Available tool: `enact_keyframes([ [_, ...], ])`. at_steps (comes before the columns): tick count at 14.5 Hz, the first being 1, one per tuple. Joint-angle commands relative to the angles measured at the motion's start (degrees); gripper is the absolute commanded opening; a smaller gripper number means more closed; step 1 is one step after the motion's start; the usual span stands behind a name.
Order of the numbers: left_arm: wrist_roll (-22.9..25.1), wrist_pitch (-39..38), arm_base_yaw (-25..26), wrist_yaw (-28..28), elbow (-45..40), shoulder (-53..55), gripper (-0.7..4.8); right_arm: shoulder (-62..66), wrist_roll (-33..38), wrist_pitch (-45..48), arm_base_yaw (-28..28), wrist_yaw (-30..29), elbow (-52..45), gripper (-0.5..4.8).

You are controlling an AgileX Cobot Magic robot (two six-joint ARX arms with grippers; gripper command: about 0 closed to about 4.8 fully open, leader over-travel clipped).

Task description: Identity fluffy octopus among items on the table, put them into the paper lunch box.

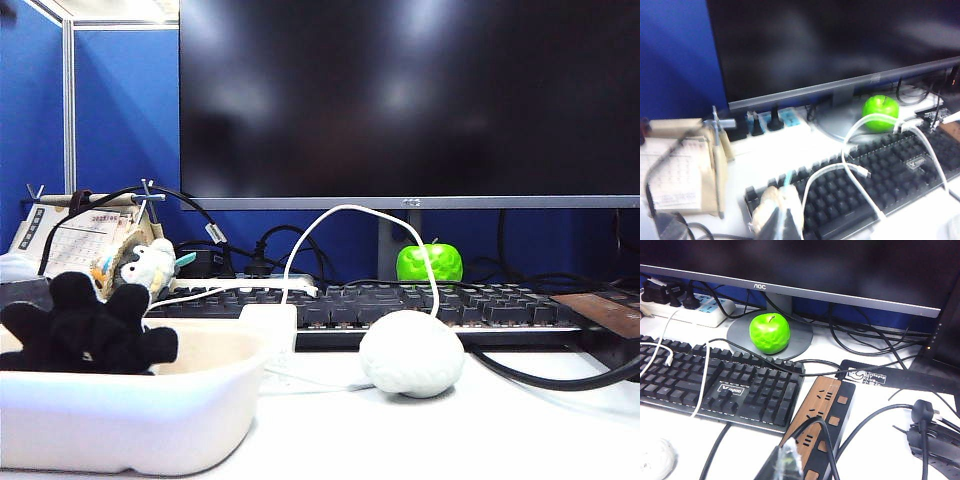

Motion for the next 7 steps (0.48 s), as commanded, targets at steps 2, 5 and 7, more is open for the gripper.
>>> enact_keyframes([
  [2,-2.97,8.61,0.02,-0.28,-8.50,-7.61,-0.02,-0.02,0.26,0.72,0.00,-0.15,0.33,-0.06],
  [5,-5.22,8.63,0.07,-2.97,-11.19,-14.71,-0.02,-0.04,0.26,0.72,0.00,-0.15,0.33,-0.06],
  [7,-5.73,7.96,0.61,-2.99,-11.19,-17.14,-0.02,-0.02,0.26,0.72,0.00,-0.15,0.33,-0.06],
])
